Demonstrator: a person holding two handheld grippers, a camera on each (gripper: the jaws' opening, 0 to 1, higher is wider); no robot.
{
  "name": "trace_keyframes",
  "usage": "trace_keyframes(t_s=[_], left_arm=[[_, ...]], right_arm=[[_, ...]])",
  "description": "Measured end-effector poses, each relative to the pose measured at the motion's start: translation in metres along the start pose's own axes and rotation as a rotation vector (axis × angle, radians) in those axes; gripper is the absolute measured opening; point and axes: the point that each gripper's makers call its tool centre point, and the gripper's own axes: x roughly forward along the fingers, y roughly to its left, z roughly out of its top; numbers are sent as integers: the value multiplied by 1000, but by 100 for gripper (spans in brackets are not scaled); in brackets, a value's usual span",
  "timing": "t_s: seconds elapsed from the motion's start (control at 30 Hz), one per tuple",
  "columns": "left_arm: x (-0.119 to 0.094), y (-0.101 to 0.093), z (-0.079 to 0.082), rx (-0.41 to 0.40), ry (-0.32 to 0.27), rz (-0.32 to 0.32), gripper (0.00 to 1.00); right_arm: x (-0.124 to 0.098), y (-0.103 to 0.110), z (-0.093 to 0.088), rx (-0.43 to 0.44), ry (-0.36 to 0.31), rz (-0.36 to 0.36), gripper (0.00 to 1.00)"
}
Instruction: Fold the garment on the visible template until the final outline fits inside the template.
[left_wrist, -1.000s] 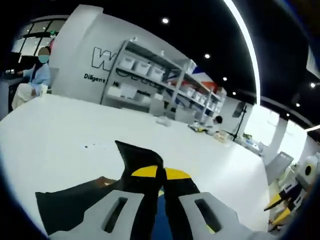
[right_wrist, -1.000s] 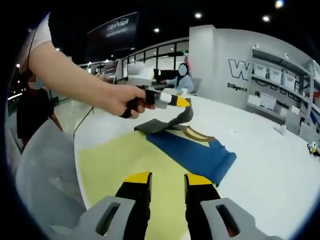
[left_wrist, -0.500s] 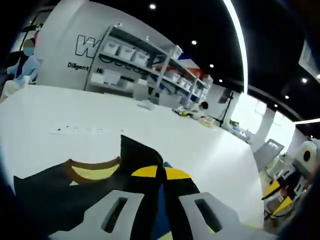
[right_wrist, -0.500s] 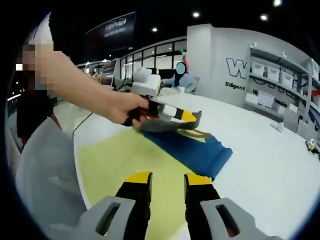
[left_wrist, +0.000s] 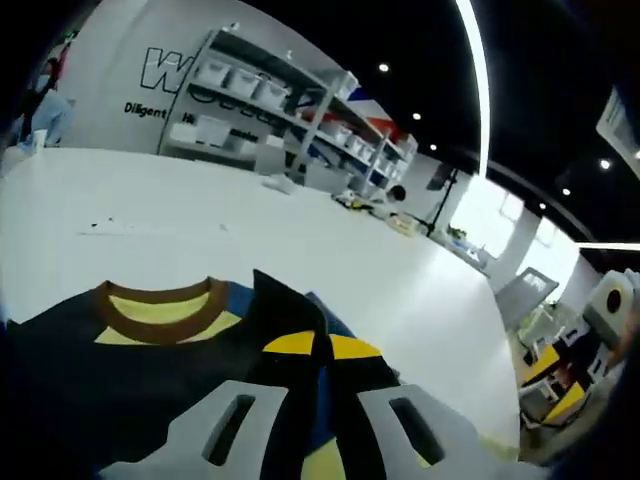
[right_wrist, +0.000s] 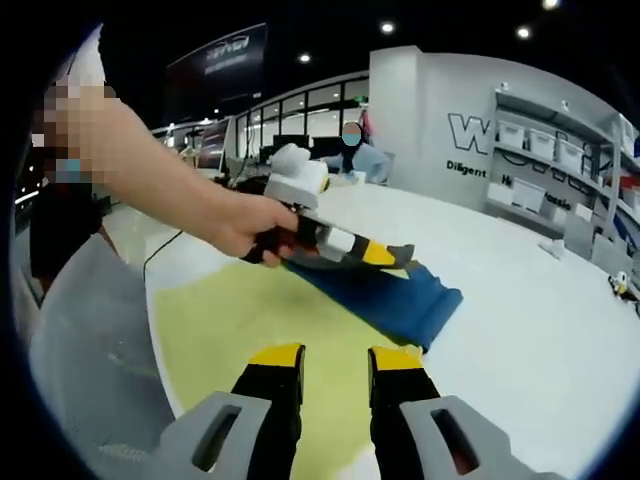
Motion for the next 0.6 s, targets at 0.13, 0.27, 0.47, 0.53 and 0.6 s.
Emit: trace_keyframes(t_s=[0.13,0.27,0.47,0.53,0.6], left_arm=[[5,-1,-12,-8,48,-7,1],[5,0,-16,-12,55,-8,2],[4,-1,-16,-15,63,-9,2],[4,-2,-14,-17,53,-11,6],[3,-6,-11,-13,46,-25,12]], right_arm=[[1,2,-2,3,5,0,19],[3,4,-2,4,7,2,19],[8,6,0,2,7,7,19],[10,7,2,0,5,8,19],[11,7,3,1,3,9,20]])
